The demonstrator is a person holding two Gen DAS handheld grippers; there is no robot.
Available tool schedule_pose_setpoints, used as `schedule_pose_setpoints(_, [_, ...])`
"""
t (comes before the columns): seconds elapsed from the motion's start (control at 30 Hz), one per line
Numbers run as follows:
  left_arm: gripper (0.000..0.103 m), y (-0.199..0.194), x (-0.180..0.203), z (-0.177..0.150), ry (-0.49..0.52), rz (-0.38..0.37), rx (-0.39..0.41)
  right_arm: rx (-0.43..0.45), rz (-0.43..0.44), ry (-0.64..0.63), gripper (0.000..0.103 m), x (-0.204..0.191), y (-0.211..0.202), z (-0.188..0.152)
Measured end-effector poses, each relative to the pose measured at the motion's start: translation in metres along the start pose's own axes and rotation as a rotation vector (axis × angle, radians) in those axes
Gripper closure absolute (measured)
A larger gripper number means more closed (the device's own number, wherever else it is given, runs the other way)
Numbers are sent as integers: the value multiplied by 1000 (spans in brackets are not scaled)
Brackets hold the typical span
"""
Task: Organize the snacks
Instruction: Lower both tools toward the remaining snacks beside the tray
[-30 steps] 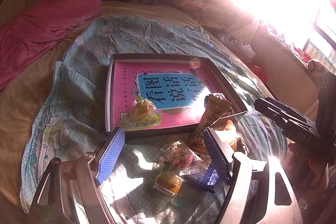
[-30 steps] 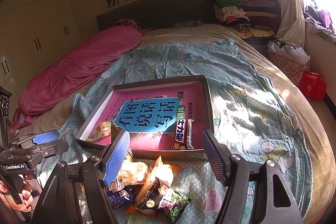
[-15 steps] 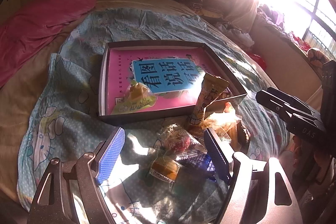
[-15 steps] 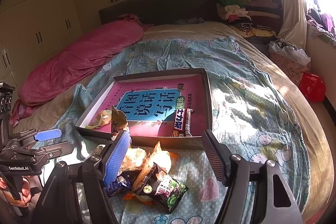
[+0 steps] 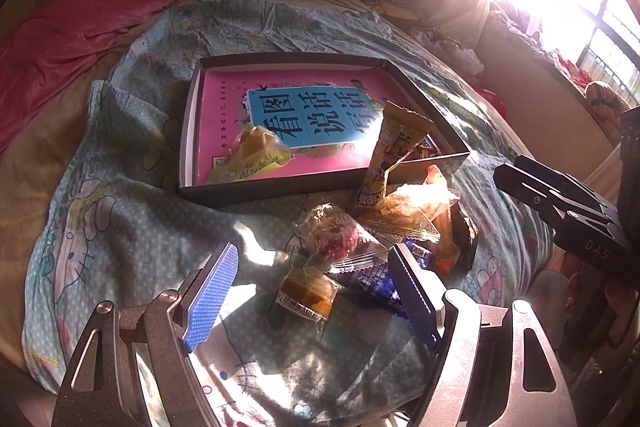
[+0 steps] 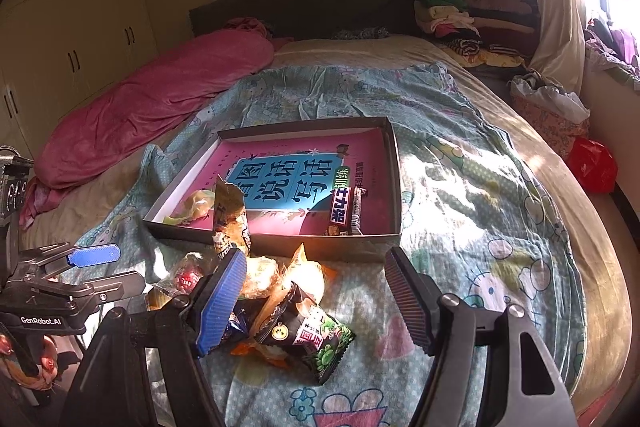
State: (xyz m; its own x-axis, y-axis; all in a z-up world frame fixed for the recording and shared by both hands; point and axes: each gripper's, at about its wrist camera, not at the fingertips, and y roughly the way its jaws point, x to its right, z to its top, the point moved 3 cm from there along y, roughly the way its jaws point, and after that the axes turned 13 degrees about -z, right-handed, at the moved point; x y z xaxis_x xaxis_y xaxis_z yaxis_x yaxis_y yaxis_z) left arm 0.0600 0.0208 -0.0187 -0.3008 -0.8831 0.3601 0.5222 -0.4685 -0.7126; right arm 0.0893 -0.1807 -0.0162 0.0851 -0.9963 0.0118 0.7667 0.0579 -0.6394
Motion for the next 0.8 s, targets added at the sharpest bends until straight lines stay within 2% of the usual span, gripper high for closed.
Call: schedule_pose_setpoints(0.8, [24,3,1,-16,1,23,-52,-12,3,-14,31,3,-5,-8])
